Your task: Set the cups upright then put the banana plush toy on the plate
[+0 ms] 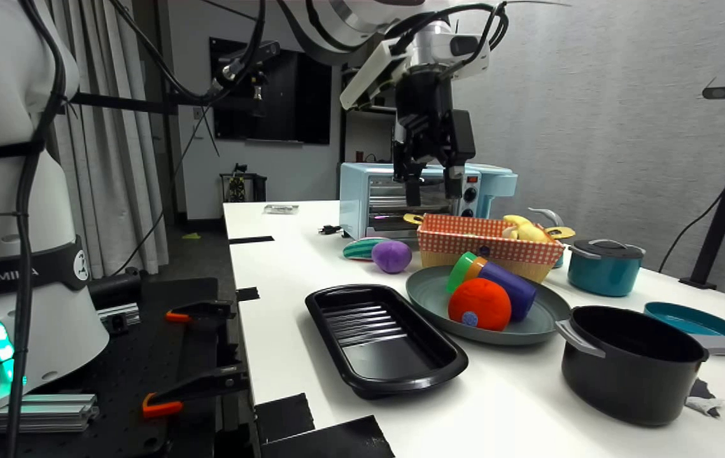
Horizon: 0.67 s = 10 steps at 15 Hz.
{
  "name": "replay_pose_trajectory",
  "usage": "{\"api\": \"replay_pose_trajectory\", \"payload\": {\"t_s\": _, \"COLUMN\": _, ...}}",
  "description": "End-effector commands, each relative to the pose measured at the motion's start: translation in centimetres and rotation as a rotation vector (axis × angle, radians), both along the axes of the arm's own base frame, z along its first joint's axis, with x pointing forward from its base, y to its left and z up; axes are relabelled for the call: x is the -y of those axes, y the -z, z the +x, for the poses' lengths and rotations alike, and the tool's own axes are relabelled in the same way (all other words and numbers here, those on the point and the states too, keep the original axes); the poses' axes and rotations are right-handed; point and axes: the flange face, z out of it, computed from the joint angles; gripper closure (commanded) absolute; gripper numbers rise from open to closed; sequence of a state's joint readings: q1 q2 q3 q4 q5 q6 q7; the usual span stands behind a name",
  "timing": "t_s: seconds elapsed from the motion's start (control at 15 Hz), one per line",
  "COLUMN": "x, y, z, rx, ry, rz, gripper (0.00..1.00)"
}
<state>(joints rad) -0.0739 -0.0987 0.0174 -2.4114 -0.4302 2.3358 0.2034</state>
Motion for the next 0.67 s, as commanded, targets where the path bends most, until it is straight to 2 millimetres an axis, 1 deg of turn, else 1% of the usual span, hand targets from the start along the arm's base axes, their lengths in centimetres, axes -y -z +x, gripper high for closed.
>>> {"api": "replay_pose_trajectory", "payload": {"t_s": 0.0, "x": 0.0, "y": 0.0, "z": 0.0, "rx": -0.001, "ry": 0.0, "rz": 0.0, "gripper": 0.0}}
{"api": "replay_pose_trajectory", "payload": {"t_s": 0.2, "x": 0.0, "y": 0.0, "z": 0.0, "rx": -0.001, "ry": 0.0, "rz": 0.0, "gripper": 0.0}}
{"api": "replay_pose_trajectory", "payload": {"t_s": 0.33, "x": 0.3, "y": 0.2, "z": 0.2, "rx": 0.006, "ry": 0.003, "rz": -0.028, "gripper": 0.0}}
{"api": "replay_pose_trajectory", "payload": {"t_s": 0.6, "x": 0.8, "y": 0.7, "z": 1.4, "rx": 0.011, "ry": -0.016, "rz": -0.088, "gripper": 0.0}}
